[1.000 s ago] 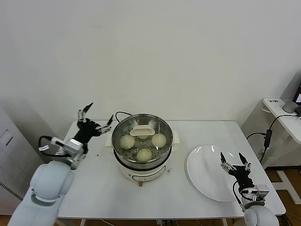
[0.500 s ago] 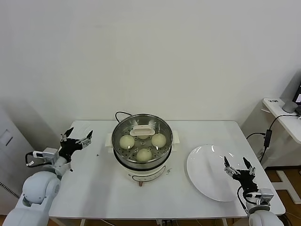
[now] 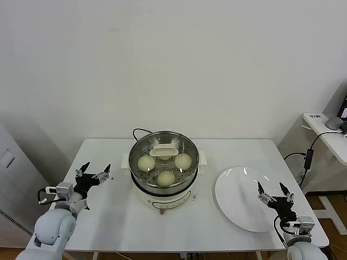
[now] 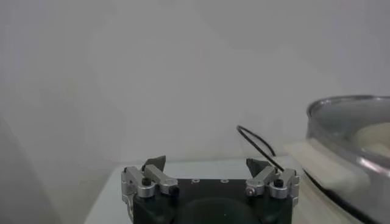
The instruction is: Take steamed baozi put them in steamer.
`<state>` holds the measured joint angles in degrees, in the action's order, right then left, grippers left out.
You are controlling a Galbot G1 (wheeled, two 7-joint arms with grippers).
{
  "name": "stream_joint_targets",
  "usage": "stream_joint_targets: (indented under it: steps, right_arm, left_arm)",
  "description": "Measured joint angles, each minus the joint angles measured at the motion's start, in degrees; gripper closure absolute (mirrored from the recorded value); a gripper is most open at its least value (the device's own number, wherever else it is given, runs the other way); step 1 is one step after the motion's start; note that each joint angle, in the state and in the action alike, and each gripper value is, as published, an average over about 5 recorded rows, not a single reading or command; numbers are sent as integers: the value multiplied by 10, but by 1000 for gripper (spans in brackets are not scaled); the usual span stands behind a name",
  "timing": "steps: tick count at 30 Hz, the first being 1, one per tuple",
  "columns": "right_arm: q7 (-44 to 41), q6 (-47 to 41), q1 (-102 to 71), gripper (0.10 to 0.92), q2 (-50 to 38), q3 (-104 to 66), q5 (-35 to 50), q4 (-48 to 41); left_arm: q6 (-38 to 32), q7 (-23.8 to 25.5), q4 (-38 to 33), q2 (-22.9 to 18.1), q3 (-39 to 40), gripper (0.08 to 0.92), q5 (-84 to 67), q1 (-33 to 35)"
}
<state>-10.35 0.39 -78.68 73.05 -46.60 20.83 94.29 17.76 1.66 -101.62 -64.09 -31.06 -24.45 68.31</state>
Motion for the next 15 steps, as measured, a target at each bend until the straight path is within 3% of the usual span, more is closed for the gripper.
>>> stream_joint_targets:
  steps: [15]
  right_arm:
    - [10,-9,9,203,3,6,-12,-1]
  left_arm:
    - [0,-5,4,-3,0,177,-12,6]
